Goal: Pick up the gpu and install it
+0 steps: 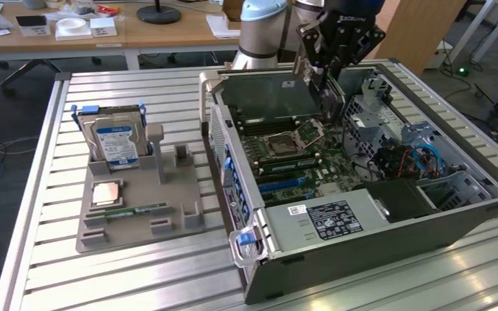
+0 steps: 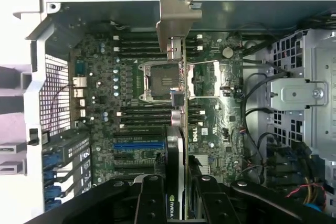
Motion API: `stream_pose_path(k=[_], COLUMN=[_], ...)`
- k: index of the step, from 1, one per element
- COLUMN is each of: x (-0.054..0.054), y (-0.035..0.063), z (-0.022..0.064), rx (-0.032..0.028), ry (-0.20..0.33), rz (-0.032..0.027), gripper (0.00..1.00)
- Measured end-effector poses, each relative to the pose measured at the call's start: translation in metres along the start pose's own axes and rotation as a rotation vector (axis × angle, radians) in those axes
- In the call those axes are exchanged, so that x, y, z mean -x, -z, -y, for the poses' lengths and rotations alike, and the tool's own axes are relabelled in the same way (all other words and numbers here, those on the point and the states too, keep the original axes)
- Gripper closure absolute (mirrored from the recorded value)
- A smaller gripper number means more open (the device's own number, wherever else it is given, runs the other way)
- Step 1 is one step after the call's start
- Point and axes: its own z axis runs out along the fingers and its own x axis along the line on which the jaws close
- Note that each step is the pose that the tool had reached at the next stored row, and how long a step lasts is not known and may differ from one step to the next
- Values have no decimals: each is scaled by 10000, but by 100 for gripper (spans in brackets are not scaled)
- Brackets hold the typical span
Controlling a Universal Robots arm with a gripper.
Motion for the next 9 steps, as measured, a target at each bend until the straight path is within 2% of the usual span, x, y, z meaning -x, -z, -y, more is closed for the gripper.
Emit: stream_pose_path(k=[2, 9], x=[35, 39], y=[-1, -1], z=[-4, -6], rx=[1, 1], ry=[-1, -1], rz=[0, 0], gripper=[73, 73])
